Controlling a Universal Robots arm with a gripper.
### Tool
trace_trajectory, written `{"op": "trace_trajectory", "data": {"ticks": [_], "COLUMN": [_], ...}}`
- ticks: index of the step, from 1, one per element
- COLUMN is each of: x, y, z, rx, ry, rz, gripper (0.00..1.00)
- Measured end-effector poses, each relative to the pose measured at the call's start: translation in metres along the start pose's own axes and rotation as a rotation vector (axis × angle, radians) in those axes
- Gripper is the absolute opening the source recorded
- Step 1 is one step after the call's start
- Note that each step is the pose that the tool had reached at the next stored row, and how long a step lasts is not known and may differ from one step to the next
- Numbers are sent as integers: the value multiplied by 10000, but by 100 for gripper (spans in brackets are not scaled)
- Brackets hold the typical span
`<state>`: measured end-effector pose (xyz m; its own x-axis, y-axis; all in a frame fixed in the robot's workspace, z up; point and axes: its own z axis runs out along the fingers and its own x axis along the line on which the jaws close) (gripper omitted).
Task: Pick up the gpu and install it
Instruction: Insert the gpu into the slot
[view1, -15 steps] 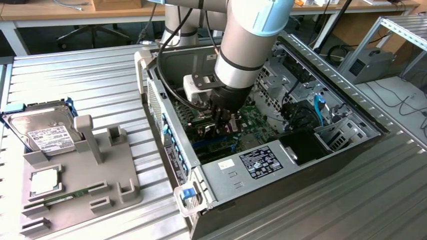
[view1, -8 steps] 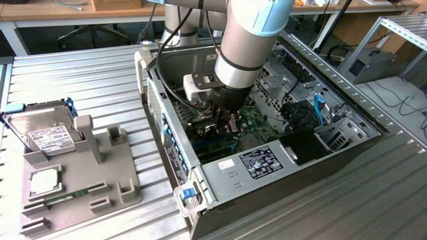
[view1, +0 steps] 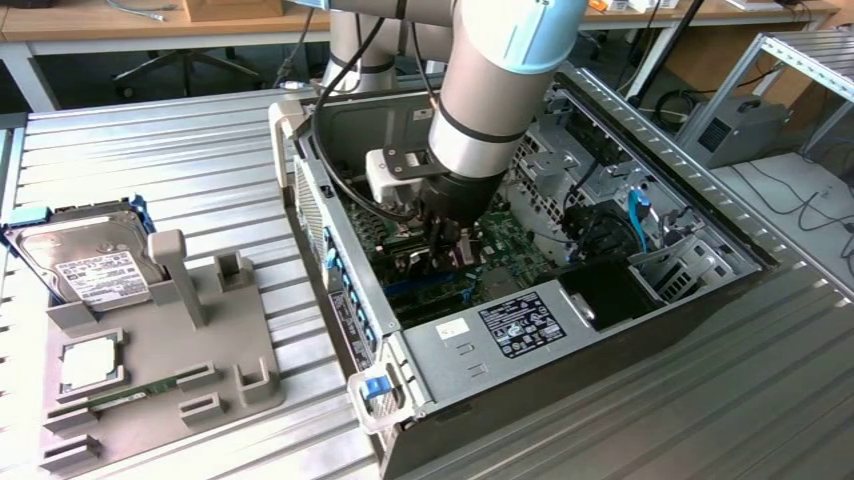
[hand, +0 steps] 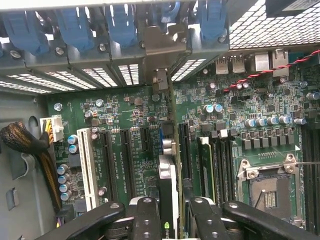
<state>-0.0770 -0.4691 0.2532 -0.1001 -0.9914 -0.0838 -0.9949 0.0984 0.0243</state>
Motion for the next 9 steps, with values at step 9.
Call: {"op": "trace_trajectory", "data": {"ticks": [9], "x": [3], "y": [13], "z": [13], "rx": [0], "ry": [2], "rz": [-1], "gripper": [27]}}
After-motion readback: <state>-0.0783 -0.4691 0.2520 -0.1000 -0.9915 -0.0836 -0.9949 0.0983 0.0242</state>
